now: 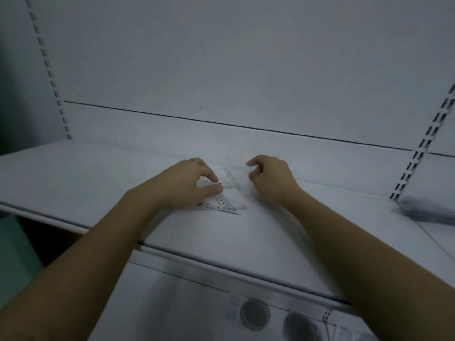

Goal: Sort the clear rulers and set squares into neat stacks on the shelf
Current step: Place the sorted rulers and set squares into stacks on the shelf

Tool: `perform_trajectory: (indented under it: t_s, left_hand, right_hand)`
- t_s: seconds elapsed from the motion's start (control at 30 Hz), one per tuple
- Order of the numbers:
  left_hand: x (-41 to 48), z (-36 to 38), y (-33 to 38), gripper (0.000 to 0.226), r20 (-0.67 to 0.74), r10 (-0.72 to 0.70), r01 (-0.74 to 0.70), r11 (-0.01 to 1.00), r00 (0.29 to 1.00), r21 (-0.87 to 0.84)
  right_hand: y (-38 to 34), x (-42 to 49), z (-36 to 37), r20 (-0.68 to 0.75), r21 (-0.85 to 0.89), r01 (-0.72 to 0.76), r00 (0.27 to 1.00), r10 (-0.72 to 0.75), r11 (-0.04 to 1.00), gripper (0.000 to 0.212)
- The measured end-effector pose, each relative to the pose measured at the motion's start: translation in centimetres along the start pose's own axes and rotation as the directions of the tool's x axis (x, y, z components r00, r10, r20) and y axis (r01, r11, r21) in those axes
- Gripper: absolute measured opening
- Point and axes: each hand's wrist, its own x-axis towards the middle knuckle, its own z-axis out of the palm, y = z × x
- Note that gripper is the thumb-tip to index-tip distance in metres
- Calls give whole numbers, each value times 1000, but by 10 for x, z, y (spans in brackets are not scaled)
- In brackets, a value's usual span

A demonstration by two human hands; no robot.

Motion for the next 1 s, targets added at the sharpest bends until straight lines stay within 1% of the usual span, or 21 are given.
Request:
perform_trajectory:
  t_s: [0.07, 0.13, 0.27, 0.33, 0.43, 0.5, 0.57, 0.63, 0.67, 0.7, 0.73, 0.83, 0.9, 0.97, 1.0]
  left_hand:
    - [-17, -3, 10, 69, 113, 16, -22, 998, 994, 57]
    - [-34, -5, 18, 86, 218, 4, -42, 985, 976, 168]
    - [-61, -13, 26, 117, 317, -24, -74, 953, 948, 293]
    - [-76, -16, 26, 122, 337, -16, -96, 945, 941, 312]
    - [-97, -19, 30, 116, 346, 24, -150, 927, 938, 344]
    - [-107, -19, 32, 102, 275, 48, -154, 914, 960, 376]
    - [-116, -18, 32, 81, 168, 92, -149, 920, 981, 362]
    - [-127, -15, 34, 60, 55, 209, -214, 898, 976, 385]
    - [-130, -15, 34, 53, 13, 285, -265, 870, 958, 415]
    - [-132, -15, 34, 50, -19, 341, -302, 856, 940, 420]
    - [-133, -16, 34, 51, -37, 359, -313, 856, 933, 411]
    - [-123, -16, 36, 57, -79, 317, -252, 861, 945, 442]
    - [-110, -14, 40, 49, -147, 281, -188, 872, 948, 451]
    - [-92, -11, 42, 38, -181, 189, -105, 914, 965, 393]
    - [-84, -10, 45, 39, -164, 124, -61, 937, 979, 345]
  right_hand:
    - [-2, -1, -3, -29, 0, 29, 999, -29, 1000, 31]
    - [-5, -3, -5, -51, 23, 52, 997, -51, 998, 31]
    - [-8, -10, -8, -32, 39, 127, 992, -125, 991, 30]
    - [-11, -16, -9, 1, 57, 167, 986, -168, 984, 29]
    - [-14, -24, -11, 46, 93, 214, 975, -219, 972, 27]
    - [-17, -28, -13, 50, 108, 243, 967, -249, 964, 26]
    - [-19, -31, -14, 53, 109, 259, 963, -265, 960, 26]
    - [-20, -33, -15, 56, 106, 264, 961, -271, 959, 26]
    - [-21, -34, -16, 54, 109, 262, 962, -269, 959, 26]
    - [-22, -35, -17, 52, 115, 257, 963, -265, 959, 26]
    - [-23, -36, -18, 52, 120, 252, 964, -259, 960, 25]
    - [-24, -33, -24, 56, 134, 209, 974, -218, 969, 21]
    - [-24, -32, -33, 59, 149, 152, 985, -162, 977, 16]
    - [-21, -33, -46, 85, 213, 83, 991, -103, 974, 13]
    - [-18, -34, -54, 97, 245, 53, 992, -79, 968, 13]
